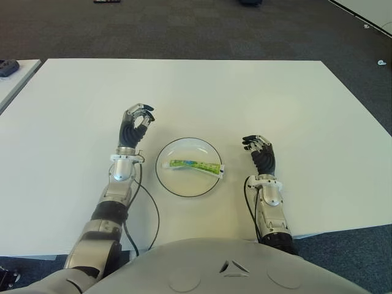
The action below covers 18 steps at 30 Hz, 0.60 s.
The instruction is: Put the toothpaste on the table into the plate.
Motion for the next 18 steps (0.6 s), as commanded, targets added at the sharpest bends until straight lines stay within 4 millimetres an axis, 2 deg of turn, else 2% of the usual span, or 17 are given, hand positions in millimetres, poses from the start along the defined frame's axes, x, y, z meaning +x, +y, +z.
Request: stream_pose_setpoints(ticks=[1,18], targets=[[-5,5,-9,-25,36,66,704,717,431,616,620,587,2,0,0,1,19,-3,707,730,425,430,412,416],[-22,6,-27,-76,70,137,704,716,433,635,632,601,3,-3,2,-10,11,-14,708,731,425,429,408,415]])
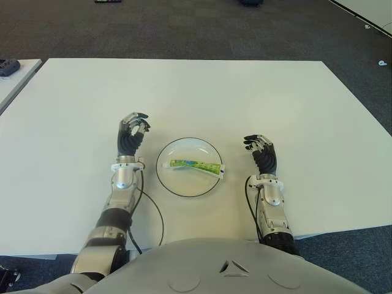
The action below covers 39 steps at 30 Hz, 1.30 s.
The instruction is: Put the toothpaste on the table into the plate.
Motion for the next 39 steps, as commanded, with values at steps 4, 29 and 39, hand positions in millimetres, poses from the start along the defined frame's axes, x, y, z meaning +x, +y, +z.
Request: stream_pose_setpoints(ticks=[4,29,39], targets=[[-14,5,-15,-10,49,30,704,716,433,634,631,599,2,-4,1,-12,21,-23,708,731,425,431,414,421],[-30,1,-28,-33,116,-4,701,716,433,632,629,604,0,-5,3,-8,13,-35,708,731,426,434,413,411],[-32,1,-29,-23,136,-15,700,716,431,606,609,574,-1,-4,3,1,11,-33,708,731,426,426,406,404]])
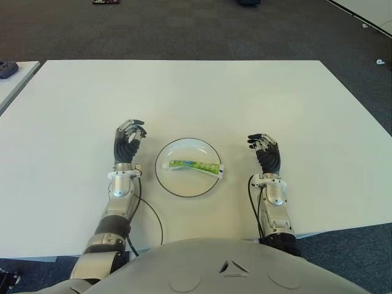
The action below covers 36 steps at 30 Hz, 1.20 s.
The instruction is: Put the toothpaste on the table into the plate.
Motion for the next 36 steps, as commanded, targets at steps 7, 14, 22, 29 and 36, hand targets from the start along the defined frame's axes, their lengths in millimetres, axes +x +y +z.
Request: stream_pose_setpoints(ticks=[7,14,22,29,36], targets=[[-16,-2,-22,10,153,-18,700,717,430,586,592,557,-1,0,-2,-5,28,-10,707,731,425,421,401,407],[-16,-3,-22,19,176,-24,702,716,430,593,599,570,-1,1,-2,-12,28,-8,707,732,425,428,410,417],[-17,-3,-25,22,204,-33,699,718,430,594,604,578,0,0,-2,-2,31,-3,708,731,425,431,412,417],[-18,-4,-27,23,198,-18,700,718,430,603,613,592,0,1,-2,4,37,-3,708,732,424,433,413,414],[-17,-3,-27,31,199,-23,702,717,430,611,617,595,0,1,-2,5,32,-1,708,732,425,435,418,425]])
